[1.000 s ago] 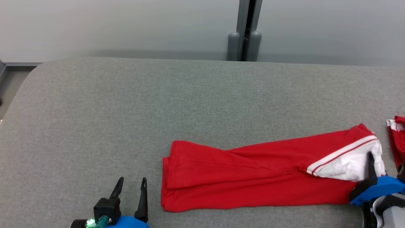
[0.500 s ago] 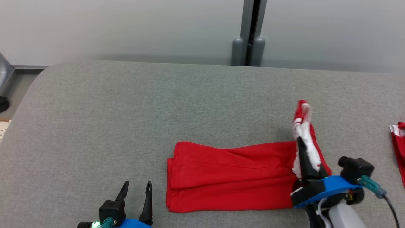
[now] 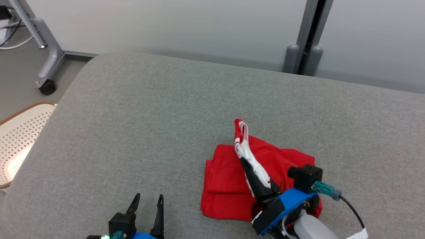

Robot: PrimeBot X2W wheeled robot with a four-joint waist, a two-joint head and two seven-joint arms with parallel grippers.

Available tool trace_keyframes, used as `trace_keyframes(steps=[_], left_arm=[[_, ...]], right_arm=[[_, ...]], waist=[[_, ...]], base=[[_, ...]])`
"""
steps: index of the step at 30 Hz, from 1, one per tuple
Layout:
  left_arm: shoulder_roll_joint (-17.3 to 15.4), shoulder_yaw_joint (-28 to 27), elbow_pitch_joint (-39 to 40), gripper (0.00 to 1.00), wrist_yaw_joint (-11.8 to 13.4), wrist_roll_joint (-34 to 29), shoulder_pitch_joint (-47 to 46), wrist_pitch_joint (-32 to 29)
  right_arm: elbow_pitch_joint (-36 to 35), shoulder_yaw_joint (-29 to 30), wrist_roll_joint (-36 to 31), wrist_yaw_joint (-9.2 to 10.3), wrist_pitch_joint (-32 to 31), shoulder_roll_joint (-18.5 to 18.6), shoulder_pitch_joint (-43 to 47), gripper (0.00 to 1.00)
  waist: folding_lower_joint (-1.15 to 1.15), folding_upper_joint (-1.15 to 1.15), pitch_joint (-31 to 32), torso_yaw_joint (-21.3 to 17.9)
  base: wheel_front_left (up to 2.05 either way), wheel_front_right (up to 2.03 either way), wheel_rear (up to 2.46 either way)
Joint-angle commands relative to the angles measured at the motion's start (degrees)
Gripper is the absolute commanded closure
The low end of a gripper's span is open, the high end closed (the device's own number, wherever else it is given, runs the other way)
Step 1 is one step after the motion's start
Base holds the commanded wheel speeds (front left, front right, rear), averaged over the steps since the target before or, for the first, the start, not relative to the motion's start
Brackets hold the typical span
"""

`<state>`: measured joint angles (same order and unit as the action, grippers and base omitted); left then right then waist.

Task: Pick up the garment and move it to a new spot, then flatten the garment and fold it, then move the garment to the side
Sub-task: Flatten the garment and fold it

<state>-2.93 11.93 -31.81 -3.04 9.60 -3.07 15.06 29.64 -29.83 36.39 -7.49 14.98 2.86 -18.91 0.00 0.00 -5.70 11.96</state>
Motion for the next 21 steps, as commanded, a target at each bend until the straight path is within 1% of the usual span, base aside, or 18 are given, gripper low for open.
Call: trace_keyframes(steps=[1, 2, 3, 4, 6, 9, 10, 12, 17, 21], left_arm=[[0.02, 0.08, -0.06, 0.00, -0.01, 0.11, -0.08, 0.13], [0.02, 0.09, -0.15, 0.00, -0.01, 0.13, -0.10, 0.13], [0.02, 0.01, -0.17, 0.00, -0.01, 0.15, -0.14, 0.13], [0.03, -0.14, -0.21, 0.00, 0.11, 0.22, -0.23, 0.13], [0.02, -0.52, -0.18, 0.00, 0.40, 0.34, -0.41, 0.13], [0.02, -1.19, 0.12, 0.00, 0.56, 0.26, -0.45, 0.13], [0.01, -1.37, 0.28, 0.00, 0.62, 0.19, -0.39, 0.13], [0.02, -1.79, 0.64, 0.00, 0.69, -0.03, -0.29, 0.13], [0.03, -3.04, 2.06, 0.00, 0.70, -0.94, -0.16, 0.13], [0.01, -3.73, 3.46, 0.00, 0.46, -1.88, 0.25, 0.13]], right_arm=[[0.37, -1.63, 1.35, 0.00, 0.25, 0.13, -1.01, 1.00], [0.89, -2.89, 2.43, 0.00, 0.25, 0.14, -1.46, 0.77], [1.24, -4.09, 3.40, 0.00, 0.26, 0.19, -2.05, 0.24], [1.58, -5.27, 4.12, 0.00, 0.26, 0.18, -2.61, 0.00], [1.84, -5.37, 4.35, 0.00, 0.26, 0.21, -3.52, 0.00], [2.12, -2.57, 1.84, 0.00, 0.26, 0.21, -3.29, 0.00], [2.13, -0.78, 0.54, 0.00, 0.25, 0.21, -2.87, 0.00], [2.12, 3.72, -4.62, 0.00, 0.25, 0.18, -1.63, 0.00], [0.10, 16.68, -15.82, 0.00, 0.24, 0.16, 3.02, 0.00], [-1.73, 23.76, -22.59, 0.00, 0.24, 0.09, 7.22, 0.00]], waist=[[0.00, 0.00, -0.27, 0.42], [0.00, 0.00, -0.26, 0.53], [0.00, 0.00, -0.25, 0.53], [0.00, 0.00, -0.23, 0.37], [0.00, 0.00, -0.13, -0.32], [0.00, 0.00, 0.36, -2.00], [0.00, 0.00, 0.58, -2.64], [0.00, 0.00, 1.07, -4.01], [0.00, 0.00, 1.94, -7.43], [0.00, 0.00, 2.50, -9.56]], base=[[0.00, 0.00, 0.00], [0.00, 0.00, 0.00], [0.00, 0.00, 0.00], [0.00, 0.00, 0.00], [0.00, 0.00, 0.00], [0.00, 0.00, 0.00], [0.00, 0.00, 0.00], [0.00, 0.00, 0.00], [0.00, 0.00, 0.00], [0.00, 0.00, 0.00]])
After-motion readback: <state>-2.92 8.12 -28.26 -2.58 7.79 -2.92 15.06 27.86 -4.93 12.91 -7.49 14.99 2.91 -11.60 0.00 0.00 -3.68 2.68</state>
